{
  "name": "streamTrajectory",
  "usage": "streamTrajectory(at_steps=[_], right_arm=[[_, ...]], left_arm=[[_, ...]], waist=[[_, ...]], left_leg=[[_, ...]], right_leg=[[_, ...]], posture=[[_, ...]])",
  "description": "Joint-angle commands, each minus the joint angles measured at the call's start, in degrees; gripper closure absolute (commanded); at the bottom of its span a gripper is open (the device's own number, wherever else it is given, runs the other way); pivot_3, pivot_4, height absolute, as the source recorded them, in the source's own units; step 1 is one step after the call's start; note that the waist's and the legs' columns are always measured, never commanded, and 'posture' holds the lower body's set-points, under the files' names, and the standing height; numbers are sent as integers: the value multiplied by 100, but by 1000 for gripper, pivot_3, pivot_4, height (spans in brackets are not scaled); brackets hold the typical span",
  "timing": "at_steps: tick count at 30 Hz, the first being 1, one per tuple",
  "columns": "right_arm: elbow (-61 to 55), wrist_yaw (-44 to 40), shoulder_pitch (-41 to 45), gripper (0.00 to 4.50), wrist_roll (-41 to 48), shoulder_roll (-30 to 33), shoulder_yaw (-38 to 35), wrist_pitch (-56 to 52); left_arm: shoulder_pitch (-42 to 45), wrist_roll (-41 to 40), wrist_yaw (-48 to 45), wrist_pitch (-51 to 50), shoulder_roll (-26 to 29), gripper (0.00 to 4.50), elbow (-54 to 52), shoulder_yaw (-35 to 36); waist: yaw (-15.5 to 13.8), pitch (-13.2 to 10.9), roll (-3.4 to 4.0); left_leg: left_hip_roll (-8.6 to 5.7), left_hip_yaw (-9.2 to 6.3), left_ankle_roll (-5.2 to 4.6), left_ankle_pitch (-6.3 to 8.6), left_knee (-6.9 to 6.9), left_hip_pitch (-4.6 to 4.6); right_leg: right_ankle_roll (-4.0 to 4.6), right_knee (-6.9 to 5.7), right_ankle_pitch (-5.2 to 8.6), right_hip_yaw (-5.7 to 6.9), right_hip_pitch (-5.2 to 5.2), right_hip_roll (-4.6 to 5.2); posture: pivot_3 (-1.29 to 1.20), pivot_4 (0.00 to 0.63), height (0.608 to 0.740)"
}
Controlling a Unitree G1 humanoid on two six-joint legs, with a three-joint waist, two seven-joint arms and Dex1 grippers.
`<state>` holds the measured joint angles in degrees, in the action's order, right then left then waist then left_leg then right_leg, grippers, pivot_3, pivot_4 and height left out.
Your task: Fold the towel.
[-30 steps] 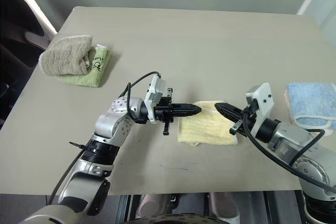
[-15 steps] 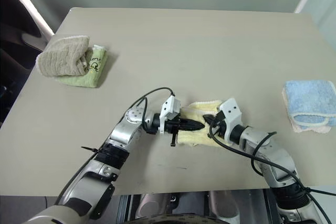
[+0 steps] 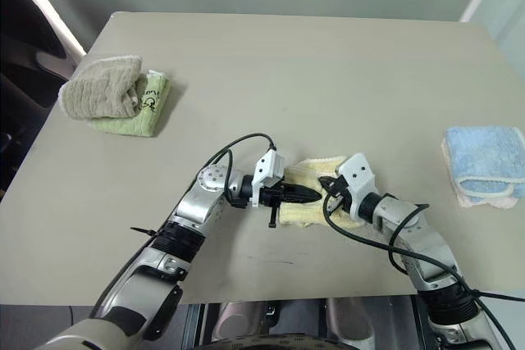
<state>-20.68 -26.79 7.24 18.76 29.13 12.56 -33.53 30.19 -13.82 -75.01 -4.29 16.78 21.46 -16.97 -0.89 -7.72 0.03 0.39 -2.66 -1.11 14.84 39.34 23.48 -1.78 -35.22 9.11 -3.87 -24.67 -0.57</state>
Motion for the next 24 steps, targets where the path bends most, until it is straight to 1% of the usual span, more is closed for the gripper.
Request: streamTrajectory(at_steps=[1, 3, 5, 7, 11, 15, 18, 19, 21, 22, 24], right_arm=[[169, -154, -69, 4500, -116, 107, -72, -88], [151, -198, -26, 4500, -58, 91, -195, -104], [97, -272, 21, 4132, 96, 93, -361, -229], [-14, -400, 42, 3665, 319, 83, -541, -329], [-206, -493, 74, 2360, 601, 57, -770, -528], [-778, -611, 239, 1088, 1691, 101, -1535, -1199], [-847, -495, 480, 108, 2362, 183, -2068, -1794], [-831, -441, 557, 25, 2520, 201, -2198, -1955], [-658, -312, 781, 25, 3018, 290, -2563, -2515], [-472, -327, 920, 25, 3344, 440, -2752, -2945], [-248, -306, 1093, 25, 3750, 626, -2956, -3466]], left_arm=[[58, -43, -213, -211, 186, 4476, -125, 18], [80, -20, -275, -225, 271, 4476, -132, 12], [104, -29, -270, -285, 314, 4500, -138, 37], [116, -48, -265, -340, 324, 4500, -180, 51], [109, -74, -242, -370, 304, 4500, -248, 77], [235, -340, -180, -530, 270, 4500, -288, 360], [291, -438, -215, -560, 335, 4500, -332, 507], [303, -465, -216, -575, 351, 4500, -352, 543], [339, -574, -176, -686, 395, 4500, -438, 668], [337, -585, -166, -683, 444, 4500, -504, 715], [332, -584, -152, -668, 497, 4500, -575, 748]], waist=[[-2, 1, 0], [-3, 1, 0], [-4, 1, 1], [-5, 1, 0], [-5, 1, 1], [-5, -1, 3], [-2, 0, 2], [-2, 0, 2], [-4, -1, 2], [-4, -1, 2], [-12, 0, 2]], left_leg=[[0, -2, -1, -1, 0, -1], [0, -4, -2, -1, -1, -1], [0, -3, -2, 0, -1, 0], [-1, -3, -2, 0, -1, 2], [-1, -1, -3, 0, -4, 11], [-1, 0, -2, -1, -6, 24], [-1, 4, 1, -4, -5, 36], [-1, 4, 1, -5, -5, 36], [0, 3, 1, -5, -7, 36], [-1, 3, 2, -6, -10, 37], [-1, 5, 4, -7, -10, 40]], right_leg=[[-2, 5, -1, 1, 4, 0], [-3, 14, -4, 1, 7, 0], [4, 17, -9, 1, 7, 0], [22, 19, -20, 0, 7, 0], [28, 23, -24, 0, -1, 0], [29, 22, -24, 0, -15, -1], [26, 23, -24, 0, -26, -2], [27, 23, -24, 0, -26, -3], [29, 23, -24, 0, -27, -4], [30, 23, -24, -1, -28, -4], [31, 23, -23, -3, -31, -3]], posture=[[0, 150, 733], [0, 150, 733], [0, 150, 733], [0, 150, 733], [0, 150, 733], [0, 150, 733], [0, 150, 733], [0, 150, 733], [0, 150, 733], [0, 150, 733], [0, 150, 733]])
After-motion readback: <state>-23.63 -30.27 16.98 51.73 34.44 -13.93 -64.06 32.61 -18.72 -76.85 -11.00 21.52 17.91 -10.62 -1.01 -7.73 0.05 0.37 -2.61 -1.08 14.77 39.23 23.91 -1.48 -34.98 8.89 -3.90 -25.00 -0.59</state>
